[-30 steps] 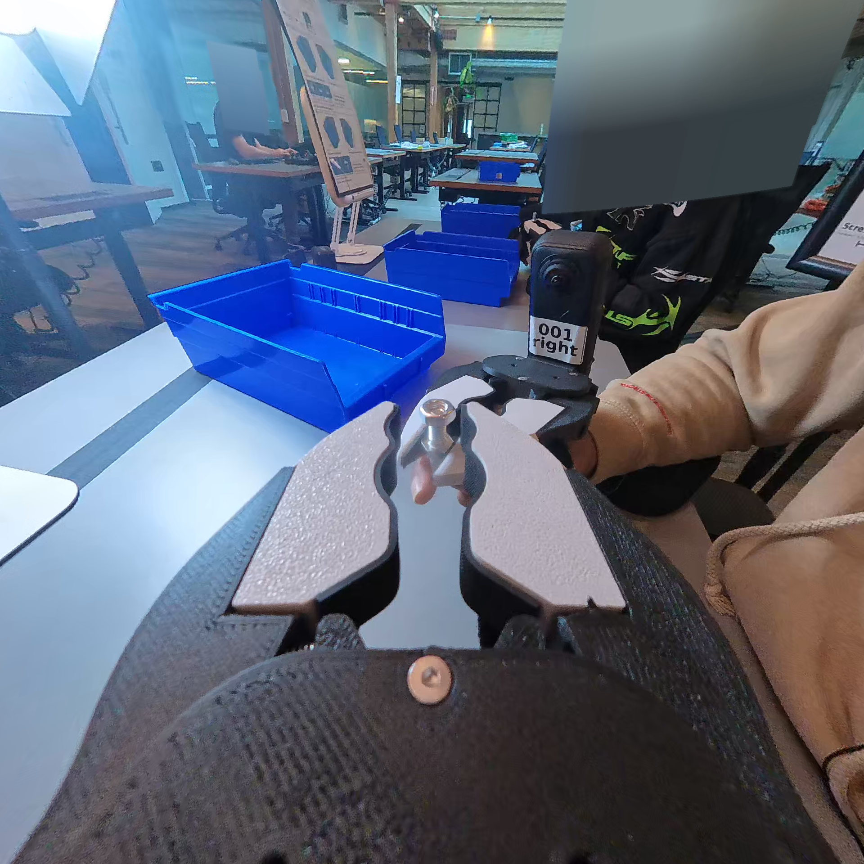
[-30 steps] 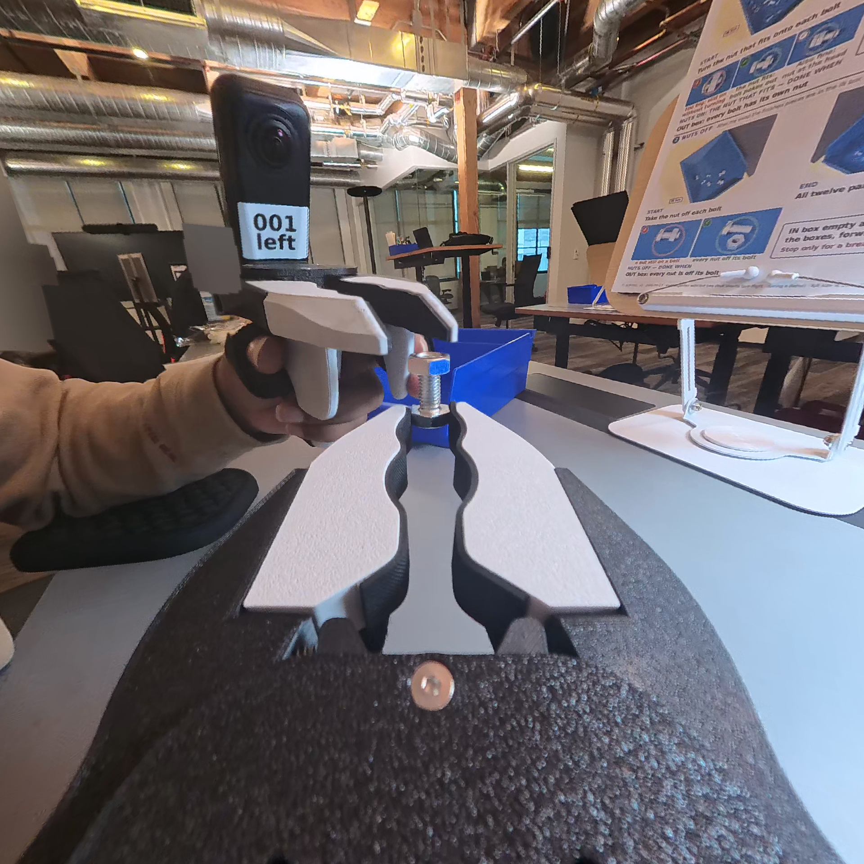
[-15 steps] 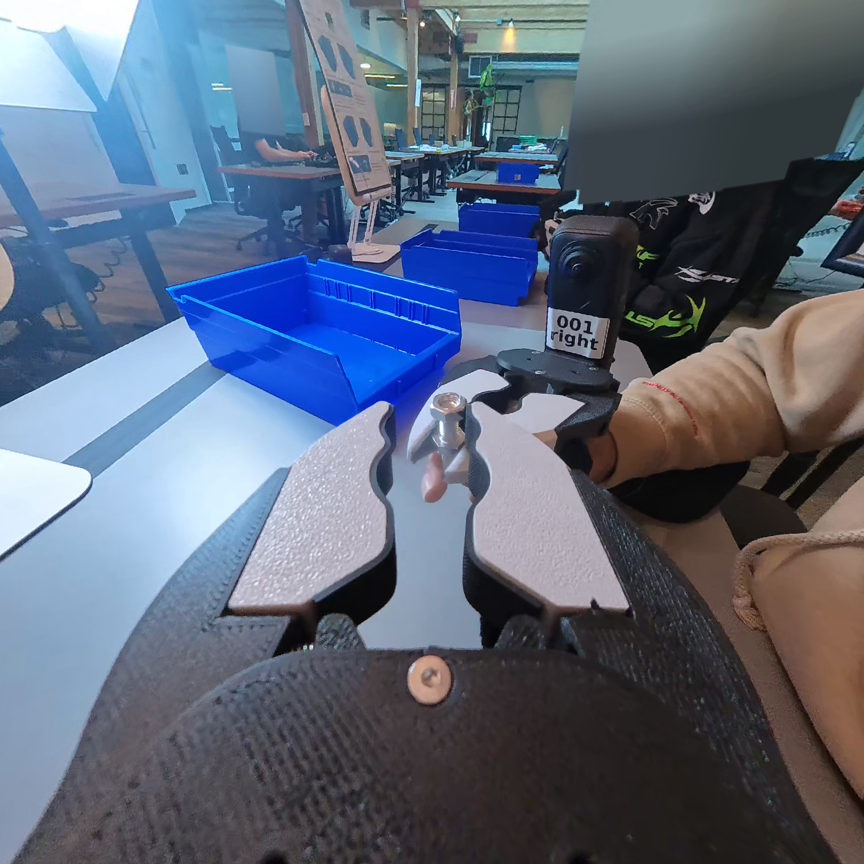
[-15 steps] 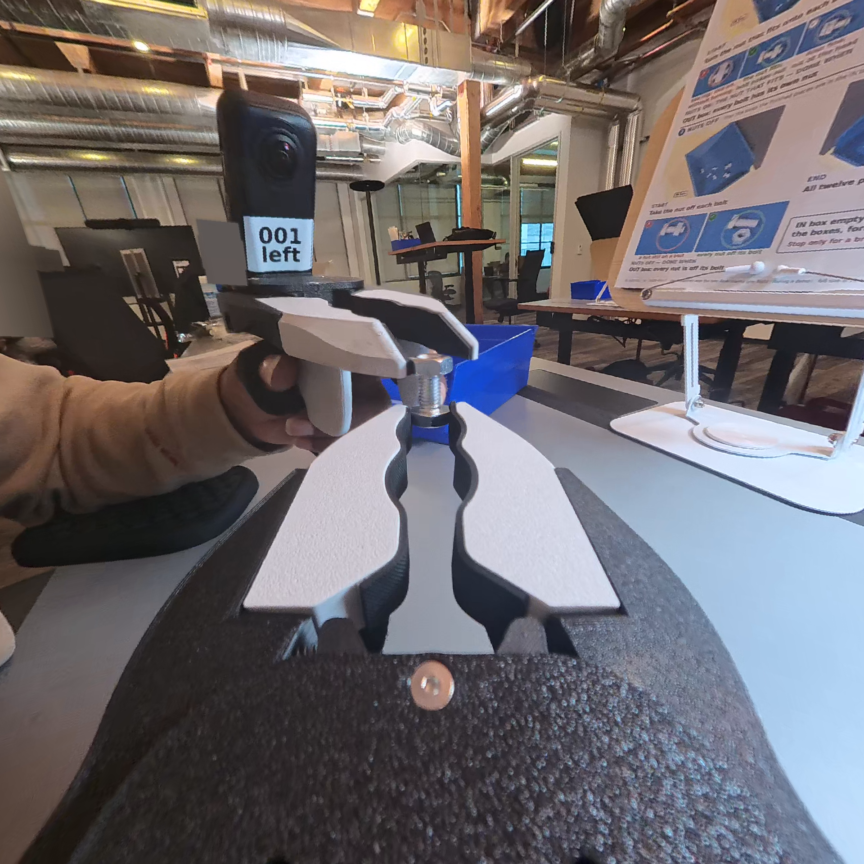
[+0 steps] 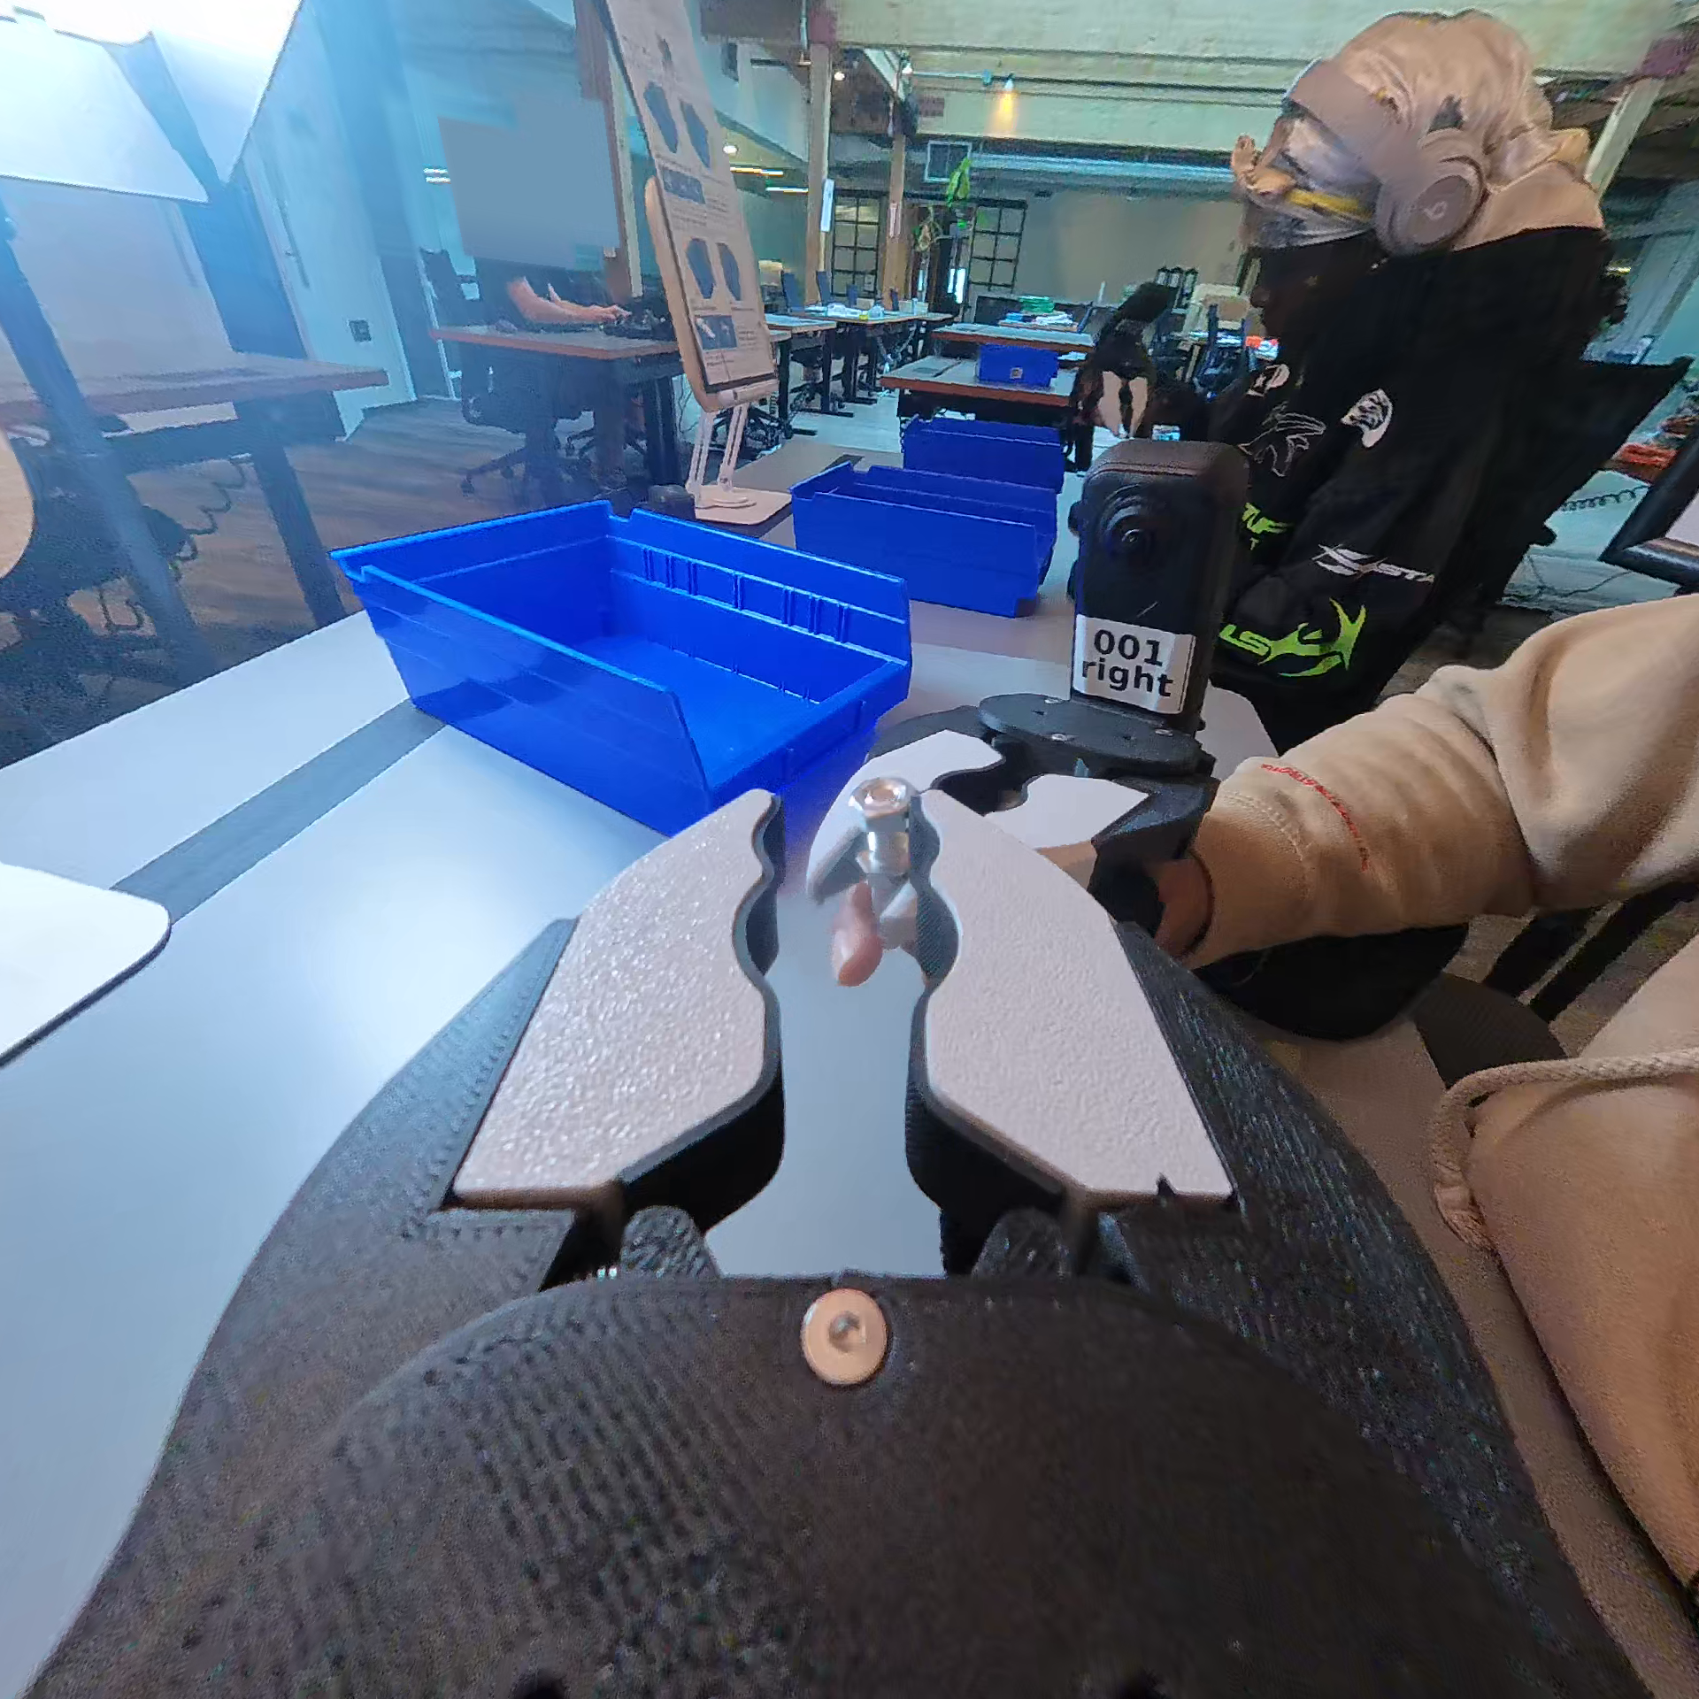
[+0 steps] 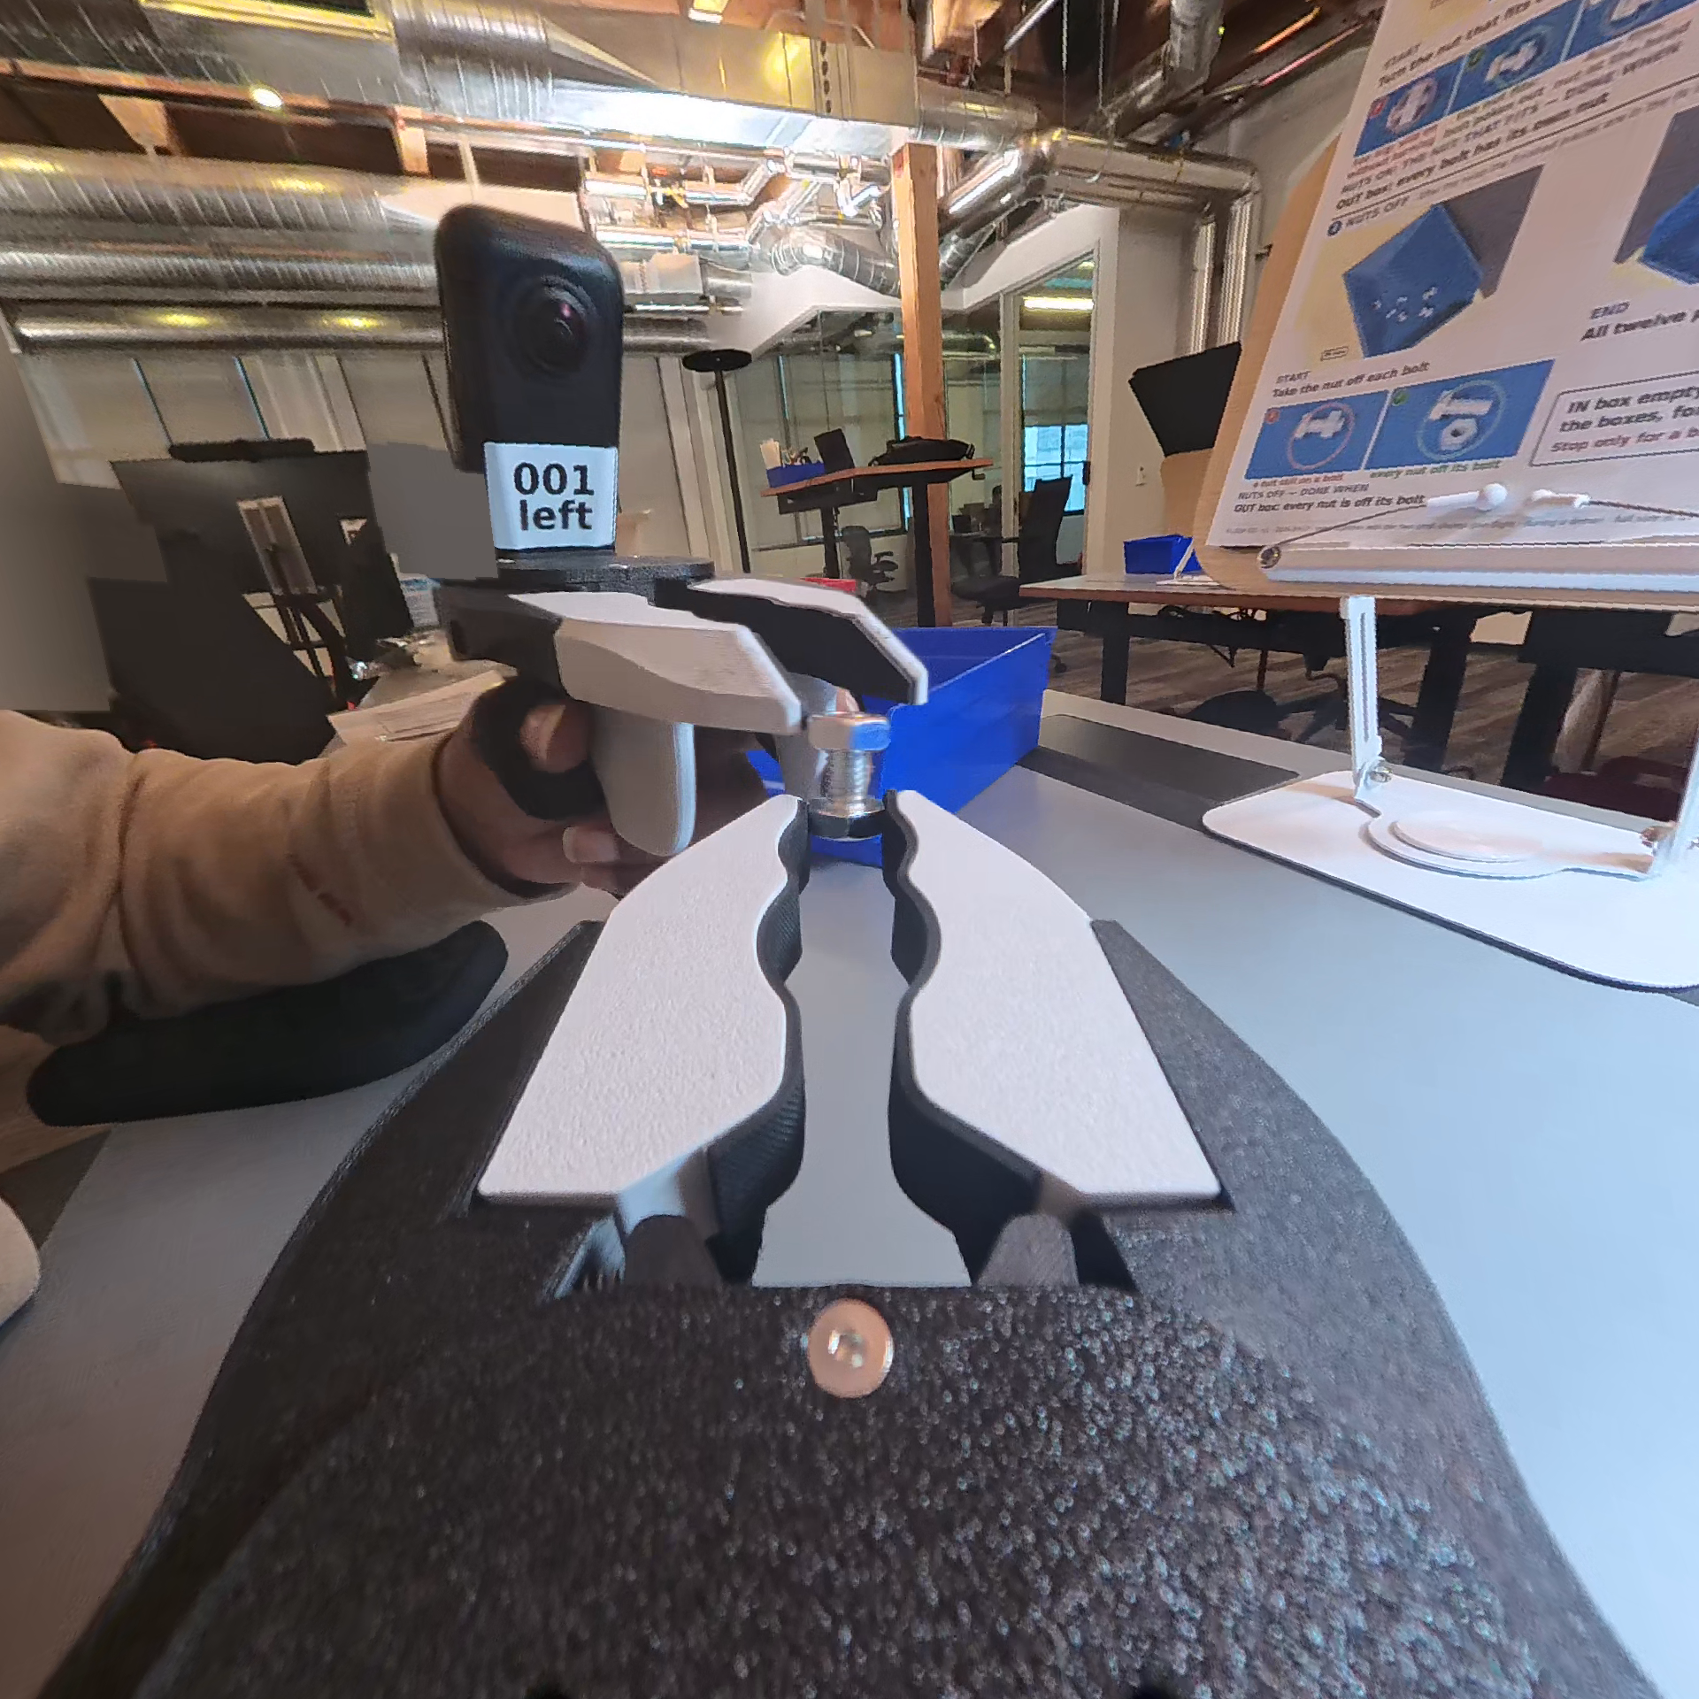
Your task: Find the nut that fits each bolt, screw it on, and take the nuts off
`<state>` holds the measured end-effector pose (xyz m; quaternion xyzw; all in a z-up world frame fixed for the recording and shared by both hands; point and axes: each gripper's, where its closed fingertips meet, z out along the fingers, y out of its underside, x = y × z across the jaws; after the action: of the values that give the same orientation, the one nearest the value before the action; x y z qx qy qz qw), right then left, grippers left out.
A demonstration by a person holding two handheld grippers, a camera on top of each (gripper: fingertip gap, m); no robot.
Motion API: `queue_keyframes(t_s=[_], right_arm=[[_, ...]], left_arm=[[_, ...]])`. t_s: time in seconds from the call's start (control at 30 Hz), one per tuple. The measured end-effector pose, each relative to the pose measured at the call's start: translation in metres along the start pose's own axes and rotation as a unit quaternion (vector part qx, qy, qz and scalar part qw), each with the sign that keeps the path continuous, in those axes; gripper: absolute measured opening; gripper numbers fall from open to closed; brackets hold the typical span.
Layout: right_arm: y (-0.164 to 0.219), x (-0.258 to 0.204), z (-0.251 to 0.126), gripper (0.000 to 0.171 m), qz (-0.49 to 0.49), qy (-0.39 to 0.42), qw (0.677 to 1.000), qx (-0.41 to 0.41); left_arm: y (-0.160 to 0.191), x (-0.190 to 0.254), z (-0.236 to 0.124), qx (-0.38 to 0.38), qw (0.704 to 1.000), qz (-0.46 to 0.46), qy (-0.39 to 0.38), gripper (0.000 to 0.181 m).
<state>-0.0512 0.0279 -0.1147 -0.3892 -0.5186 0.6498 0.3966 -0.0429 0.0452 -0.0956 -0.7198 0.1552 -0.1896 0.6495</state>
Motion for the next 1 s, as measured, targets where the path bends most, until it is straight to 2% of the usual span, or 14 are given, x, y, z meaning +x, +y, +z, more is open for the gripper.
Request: queue_keyframes(t_s=[0.03,0.07,0.23,0.33,0.43,0.47,0.5,0.6,0.77,0.83,0.87,0.9,0.93,1.0], right_arm=[[-0.001,0.001,-0.001,0.015,0.005,-0.001,1.000,0.005],[-0.004,0.002,-0.002,0.015,0.010,-0.004,1.000,0.012],[-0.003,0.005,-0.002,0.015,0.006,0.003,1.000,0.007],[-0.001,0.002,-0.001,0.015,0.003,0.000,1.000,0.002],[-0.001,0.001,-0.001,0.015,0.000,0.000,1.000,0.003],[-0.003,0.001,-0.002,0.015,0.003,-0.002,1.000,0.008],[-0.005,0.002,-0.003,0.015,0.008,-0.004,1.000,0.013],[-0.006,0.004,-0.004,0.015,0.004,0.002,1.000,0.012],[0.000,0.001,-0.001,0.015,0.002,-0.001,1.000,0.000],[0.000,-0.001,0.000,0.015,-0.002,-0.003,1.000,-0.001],[-0.001,0.000,-0.001,0.015,-0.001,0.000,1.000,0.001],[-0.002,0.001,-0.002,0.015,0.003,-0.001,1.000,0.006],[-0.005,0.002,-0.003,0.015,0.008,-0.004,1.000,0.012],[-0.007,0.004,-0.004,0.015,0.006,0.001,1.000,0.013]], left_arm=[[0.001,-0.009,-0.003,-0.003,1.000,-0.008,-0.020,0.013],[0.001,-0.017,-0.006,-0.001,0.999,-0.007,-0.037,0.010],[-0.007,-0.007,-0.007,0.022,1.000,-0.020,-0.004,0.022],[0.000,0.005,0.001,0.003,1.000,-0.002,0.012,0.029],[0.005,-0.001,0.001,-0.008,1.000,-0.005,-0.002,0.027],[0.005,-0.009,-0.001,-0.007,1.000,-0.014,-0.018,0.013],[0.003,-0.015,-0.004,0.001,0.999,-0.017,-0.027,0.012],[0.000,-0.017,-0.008,0.012,0.999,-0.040,-0.017,0.017],[0.002,0.003,0.001,0.002,1.000,-0.019,0.015,0.027],[0.007,0.002,0.003,-0.012,1.000,-0.004,0.005,0.028],[0.007,0.000,0.002,-0.012,1.000,-0.005,0.002,0.027],[0.007,-0.008,0.000,-0.013,1.000,-0.012,-0.014,0.014],[0.006,-0.016,-0.004,-0.009,0.999,-0.013,-0.033,0.010],[0.003,-0.020,-0.008,0.000,0.999,-0.032,-0.026,0.014]])
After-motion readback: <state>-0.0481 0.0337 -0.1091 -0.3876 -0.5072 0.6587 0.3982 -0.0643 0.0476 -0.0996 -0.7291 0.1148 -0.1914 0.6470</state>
